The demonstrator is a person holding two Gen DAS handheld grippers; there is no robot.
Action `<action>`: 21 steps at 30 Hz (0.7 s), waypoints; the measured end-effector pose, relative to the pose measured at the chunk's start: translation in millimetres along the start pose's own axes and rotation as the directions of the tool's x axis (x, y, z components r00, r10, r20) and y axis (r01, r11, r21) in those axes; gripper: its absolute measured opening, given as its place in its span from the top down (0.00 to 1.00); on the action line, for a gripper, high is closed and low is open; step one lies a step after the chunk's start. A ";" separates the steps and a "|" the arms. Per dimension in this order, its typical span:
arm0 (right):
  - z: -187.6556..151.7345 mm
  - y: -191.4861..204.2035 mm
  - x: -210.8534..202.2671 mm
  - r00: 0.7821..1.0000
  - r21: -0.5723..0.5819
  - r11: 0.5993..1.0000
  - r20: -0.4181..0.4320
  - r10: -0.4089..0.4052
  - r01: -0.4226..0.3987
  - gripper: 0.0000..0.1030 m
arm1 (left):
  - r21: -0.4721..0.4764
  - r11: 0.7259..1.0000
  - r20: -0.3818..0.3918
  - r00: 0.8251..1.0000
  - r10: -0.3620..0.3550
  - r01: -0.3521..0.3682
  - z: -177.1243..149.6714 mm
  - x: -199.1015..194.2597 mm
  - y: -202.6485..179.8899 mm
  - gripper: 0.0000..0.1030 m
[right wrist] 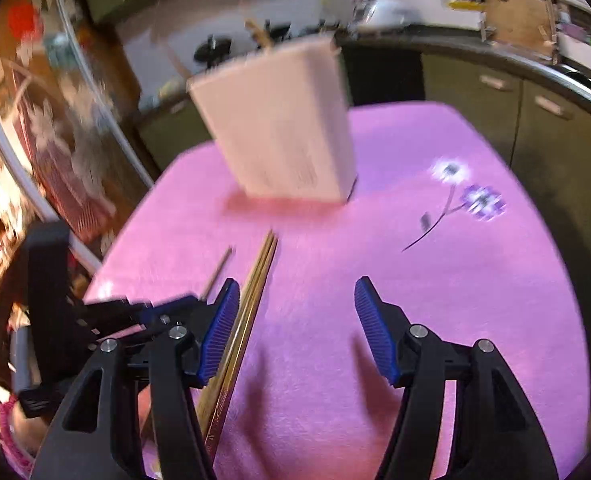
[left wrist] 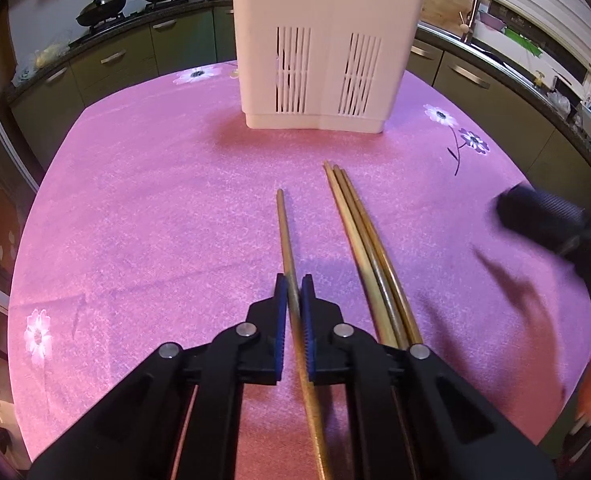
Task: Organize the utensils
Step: 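Close the left tool on a chopstick while the right tool grasps another chopstick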
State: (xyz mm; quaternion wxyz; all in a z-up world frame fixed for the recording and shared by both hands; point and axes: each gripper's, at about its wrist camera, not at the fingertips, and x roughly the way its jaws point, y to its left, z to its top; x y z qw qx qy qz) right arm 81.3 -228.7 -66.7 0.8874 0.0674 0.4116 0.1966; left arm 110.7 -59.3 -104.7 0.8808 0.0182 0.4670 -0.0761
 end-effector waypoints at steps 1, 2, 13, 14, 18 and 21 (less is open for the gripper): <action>-1.1 3.4 6.5 1.000 -0.010 1.000 -0.011 -0.005 0.005 0.42 | -0.001 1.000 0.002 1.000 0.000 0.000 -0.3 -0.2 0.2 0.93; -2.4 8.9 15.8 0.999 -0.030 0.999 -0.024 -0.025 0.025 0.42 | -0.002 1.000 0.004 1.000 -0.002 0.002 -0.6 -0.5 0.8 0.93; -5.2 27.8 60.1 0.984 -0.118 0.982 -0.088 -0.156 0.145 0.43 | -0.002 1.000 0.020 0.999 -0.028 0.028 -3.4 -2.4 4.7 0.93; -5.6 27.6 60.8 0.984 -0.117 0.982 -0.091 -0.156 0.145 0.43 | -0.006 0.999 0.020 0.999 -0.032 0.032 -3.5 -2.6 5.5 0.93; -5.7 30.1 64.2 0.980 -0.139 0.975 -0.081 -0.183 0.171 0.43 | -0.015 0.999 0.025 0.999 -0.042 0.042 -4.1 -3.1 7.2 0.93; -5.3 30.1 63.7 0.975 -0.164 0.967 -0.078 -0.208 0.193 0.41 | -0.030 0.998 0.024 0.998 -0.060 0.060 -3.8 -3.1 10.7 0.93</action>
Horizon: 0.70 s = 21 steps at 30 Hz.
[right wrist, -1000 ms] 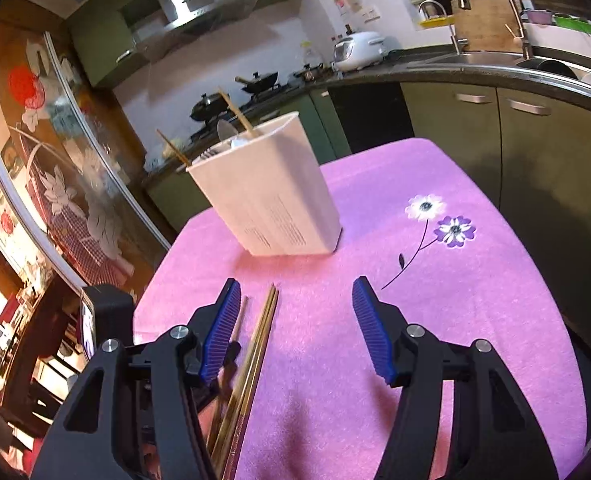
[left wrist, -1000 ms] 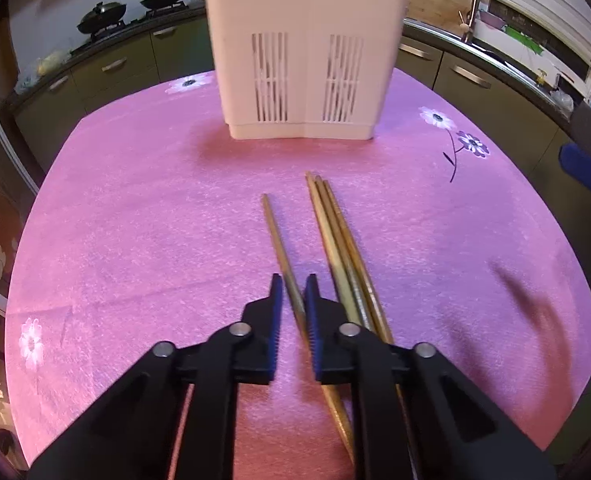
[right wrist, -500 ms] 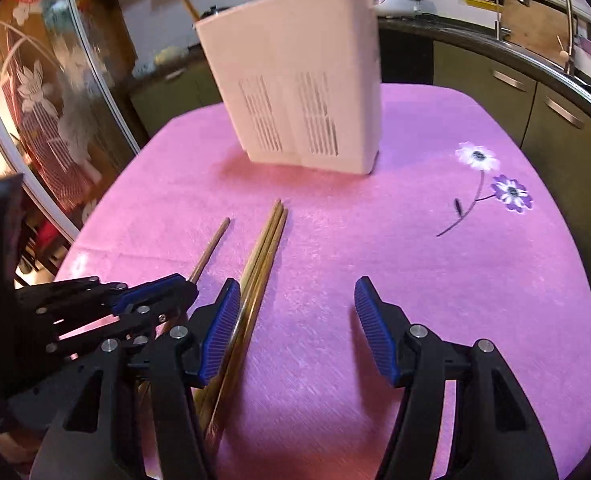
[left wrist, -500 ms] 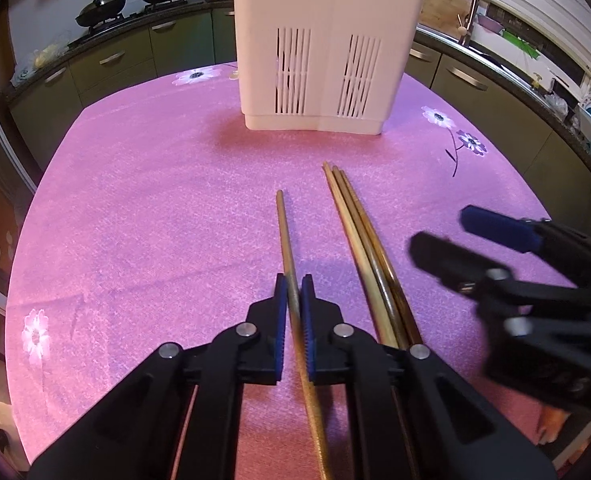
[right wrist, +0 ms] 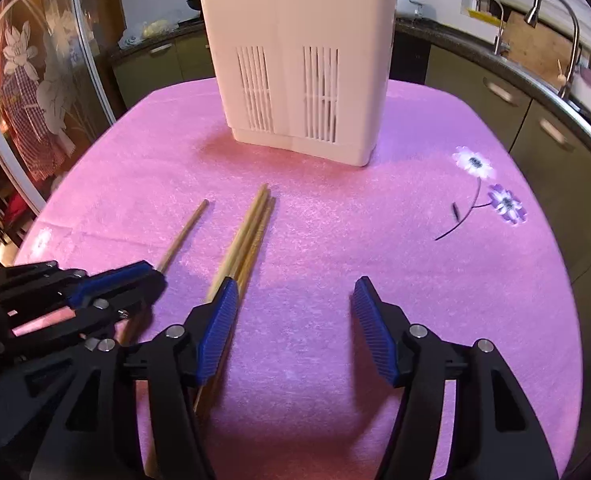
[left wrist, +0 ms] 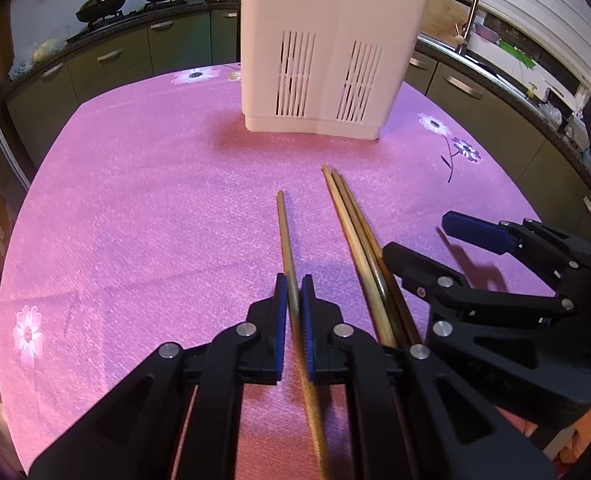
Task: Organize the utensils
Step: 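Close the left tool on a chopstick while the right tool grasps another chopstick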
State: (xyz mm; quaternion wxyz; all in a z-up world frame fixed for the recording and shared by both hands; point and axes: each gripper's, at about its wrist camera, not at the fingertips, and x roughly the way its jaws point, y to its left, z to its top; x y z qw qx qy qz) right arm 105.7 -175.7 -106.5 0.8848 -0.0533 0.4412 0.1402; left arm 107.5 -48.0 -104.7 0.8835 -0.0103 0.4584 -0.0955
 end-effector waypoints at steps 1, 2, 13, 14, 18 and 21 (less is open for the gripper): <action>0.2 -2.0 -0.4 1.000 -0.002 1.000 -0.006 -0.013 0.013 0.41 | -0.004 1.000 -0.002 1.000 -0.005 0.005 0.2 0.0 0.9 0.93; -0.6 -7.4 -1.4 1.000 0.013 1.000 -0.016 -0.002 0.002 0.41 | -0.011 1.000 -0.003 1.000 -0.012 0.012 0.1 -0.3 2.8 0.93; -0.9 -1.2 -4.1 1.000 0.018 0.999 0.013 0.027 -0.027 0.41 | -0.044 0.997 -0.010 0.998 -0.069 0.068 1.6 1.2 10.7 0.93; -1.3 -2.8 -6.3 0.999 0.029 0.999 0.024 0.036 -0.037 0.41 | -0.044 0.996 -0.009 0.997 -0.072 0.071 1.8 1.3 10.9 0.93; -1.7 -1.2 -7.0 0.999 0.025 0.999 0.019 0.030 -0.031 0.41 | -0.038 0.997 -0.006 0.998 -0.066 0.065 1.3 1.2 11.2 0.93; -3.3 2.4 -4.3 0.999 0.019 0.999 0.017 0.035 -0.036 0.41 | -0.043 0.997 -0.004 0.997 -0.071 0.071 1.0 0.9 12.3 0.93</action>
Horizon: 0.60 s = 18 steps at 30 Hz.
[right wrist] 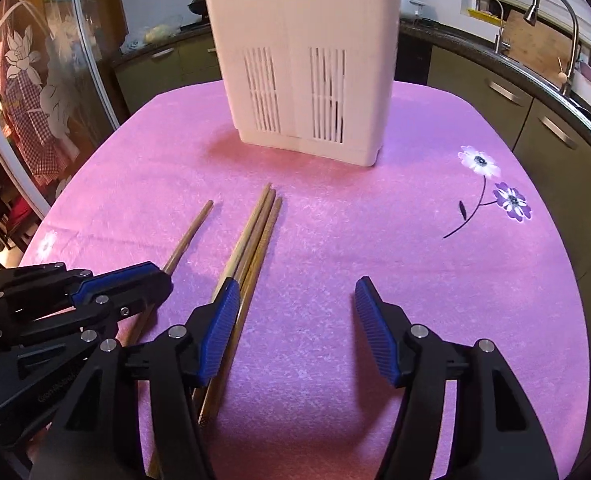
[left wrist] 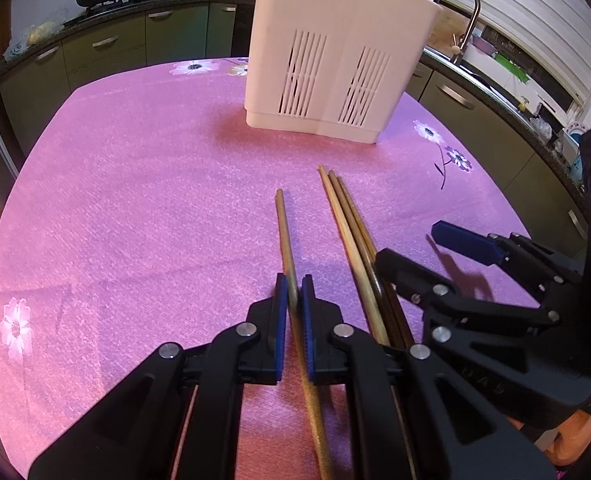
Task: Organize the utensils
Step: 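Close the left tool on a chopstick while the right tool grasps another chopstick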
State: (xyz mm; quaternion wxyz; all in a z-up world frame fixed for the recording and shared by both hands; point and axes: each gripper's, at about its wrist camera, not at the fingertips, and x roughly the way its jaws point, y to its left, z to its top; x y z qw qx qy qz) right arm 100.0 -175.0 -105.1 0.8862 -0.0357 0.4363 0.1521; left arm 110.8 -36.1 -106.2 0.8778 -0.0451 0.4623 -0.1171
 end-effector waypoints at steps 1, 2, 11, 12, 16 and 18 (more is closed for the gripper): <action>-0.3 0.8 0.2 1.000 -0.003 1.000 0.001 -0.004 0.004 0.41 | -0.002 1.000 -0.001 1.000 -0.003 0.003 -0.1 -0.2 0.7 0.93; -0.3 1.4 0.8 1.000 -0.009 1.000 0.001 -0.012 0.012 0.41 | -0.002 1.000 -0.002 1.000 -0.005 0.005 0.0 -0.1 0.9 0.93; 0.3 -27.1 -9.0 0.999 0.044 0.998 -0.002 -0.048 0.048 0.41 | 0.017 1.000 -0.015 1.000 -0.024 0.024 1.9 0.0 2.2 0.92; 0.4 -26.3 -8.6 0.999 0.049 0.998 -0.004 -0.033 0.033 0.41 | 0.020 1.000 -0.013 1.000 -0.019 0.019 1.9 0.2 1.4 0.92; 3.7 -12.6 2.1 0.999 0.030 0.999 -0.037 -0.010 0.011 0.45 | 0.031 0.999 -0.010 1.000 -0.005 0.006 1.7 0.6 -1.5 0.92; 4.3 -2.9 6.5 0.998 -0.001 0.999 -0.043 -0.040 0.040 0.45 | 0.028 1.000 -0.012 1.000 -0.010 0.011 2.3 0.9 -1.3 0.92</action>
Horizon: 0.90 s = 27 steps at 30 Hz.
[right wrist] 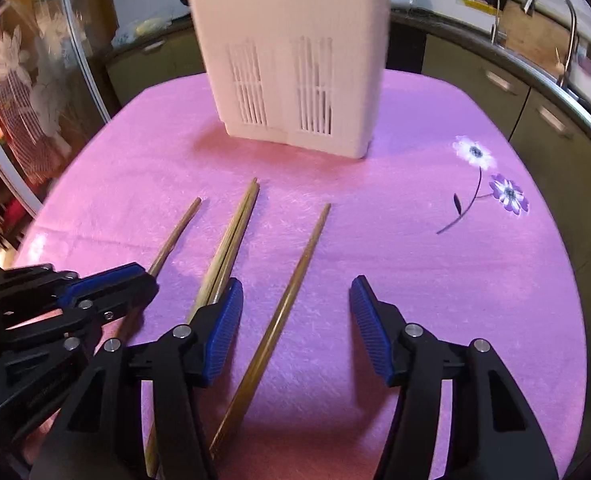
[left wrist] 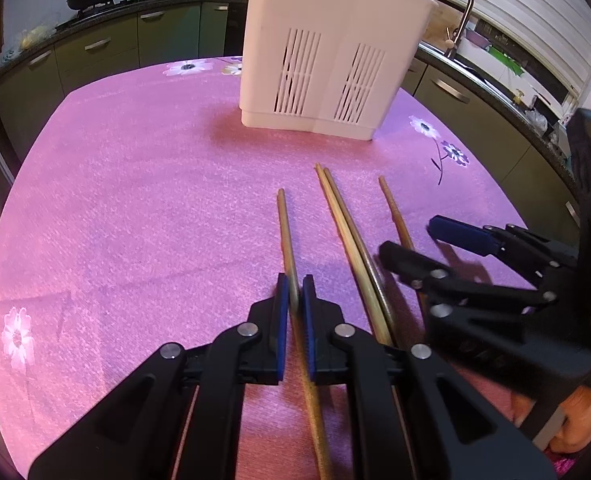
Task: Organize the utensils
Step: 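Close the left tool on a chopstick while the right tool grasps another chopstick, then lift both chopsticks upright and carry them over the holder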
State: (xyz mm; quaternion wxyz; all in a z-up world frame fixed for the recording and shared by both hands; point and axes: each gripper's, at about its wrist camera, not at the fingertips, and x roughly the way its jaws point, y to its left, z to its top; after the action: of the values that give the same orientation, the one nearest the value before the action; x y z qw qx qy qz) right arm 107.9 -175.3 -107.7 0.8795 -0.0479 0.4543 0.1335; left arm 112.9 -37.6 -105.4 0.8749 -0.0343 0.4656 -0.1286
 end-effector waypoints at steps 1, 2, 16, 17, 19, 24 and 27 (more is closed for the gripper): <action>0.8 2.2 1.0 1.000 -0.003 1.000 0.001 -0.005 0.005 0.45 | -0.002 1.000 -0.001 1.000 -0.002 0.002 0.1 0.2 0.2 0.92; 1.7 3.4 1.8 1.000 -0.004 1.000 0.000 -0.005 0.005 0.47 | -0.003 1.000 -0.001 1.000 -0.004 0.004 0.2 0.2 0.5 0.92; 4.4 -20.5 -0.9 0.998 0.016 1.000 -0.062 0.028 -0.027 0.93 | 0.049 0.998 -0.031 0.999 0.035 -0.033 8.1 5.4 -12.2 0.84; 4.4 -21.2 -1.2 0.997 0.015 0.999 -0.065 0.033 -0.032 0.93 | 0.049 0.998 -0.033 0.999 0.038 -0.036 7.9 5.5 -12.4 0.84; 3.9 -22.8 -1.9 0.996 0.021 0.999 -0.071 0.049 -0.048 0.93 | 0.058 0.997 -0.041 0.998 0.044 -0.042 8.5 5.8 -13.3 0.84; 4.7 -33.4 -14.1 0.994 0.058 0.994 -0.041 0.098 -0.096 0.93 | 0.062 0.997 -0.041 0.998 0.052 -0.050 9.0 6.1 -10.1 0.93; 8.0 -38.7 -27.5 0.992 0.072 0.990 -0.011 0.124 -0.123 0.93 | 0.050 0.998 -0.044 0.998 0.034 -0.031 10.0 5.7 -6.2 0.94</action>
State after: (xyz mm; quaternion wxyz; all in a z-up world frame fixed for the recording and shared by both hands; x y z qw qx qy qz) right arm 109.8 -216.1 -82.1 0.8673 0.0107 0.4675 0.1709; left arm 123.0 -45.7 -103.2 0.8670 -0.0022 0.4820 -0.1266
